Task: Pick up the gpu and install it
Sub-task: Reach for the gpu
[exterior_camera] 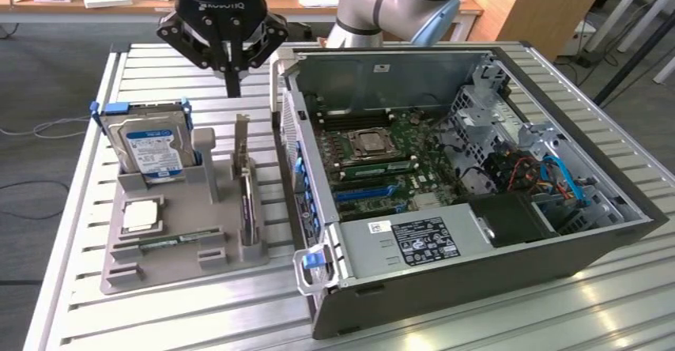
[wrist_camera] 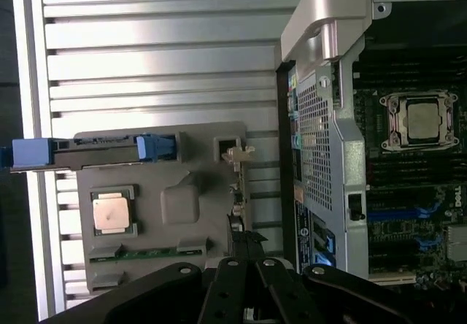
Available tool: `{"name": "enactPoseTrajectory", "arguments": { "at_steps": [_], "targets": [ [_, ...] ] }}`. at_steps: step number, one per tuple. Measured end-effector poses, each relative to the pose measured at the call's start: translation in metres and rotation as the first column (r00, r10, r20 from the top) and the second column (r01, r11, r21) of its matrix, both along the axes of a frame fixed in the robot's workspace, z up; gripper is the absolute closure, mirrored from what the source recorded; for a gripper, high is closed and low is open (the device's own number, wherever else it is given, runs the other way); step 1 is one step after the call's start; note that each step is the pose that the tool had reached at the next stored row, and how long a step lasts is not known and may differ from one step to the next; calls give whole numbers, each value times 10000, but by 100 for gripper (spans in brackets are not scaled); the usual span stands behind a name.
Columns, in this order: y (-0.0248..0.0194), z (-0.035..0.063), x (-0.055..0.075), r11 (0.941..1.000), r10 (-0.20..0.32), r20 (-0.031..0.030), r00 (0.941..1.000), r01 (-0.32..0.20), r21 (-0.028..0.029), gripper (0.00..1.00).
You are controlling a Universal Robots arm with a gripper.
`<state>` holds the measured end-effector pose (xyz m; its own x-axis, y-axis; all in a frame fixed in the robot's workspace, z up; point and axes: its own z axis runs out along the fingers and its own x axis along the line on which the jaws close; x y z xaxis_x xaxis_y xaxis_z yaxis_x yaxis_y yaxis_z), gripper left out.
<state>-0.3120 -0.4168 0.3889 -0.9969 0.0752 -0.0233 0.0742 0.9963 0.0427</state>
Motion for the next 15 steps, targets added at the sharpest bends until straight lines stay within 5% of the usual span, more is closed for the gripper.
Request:
{"name": "enactPoseTrajectory", "arguments": {
  "at_steps": [15],
  "targets": [
    [-261, 0, 0, 10000, 1, -1, 10000, -1, 0, 89]
  ]
}}
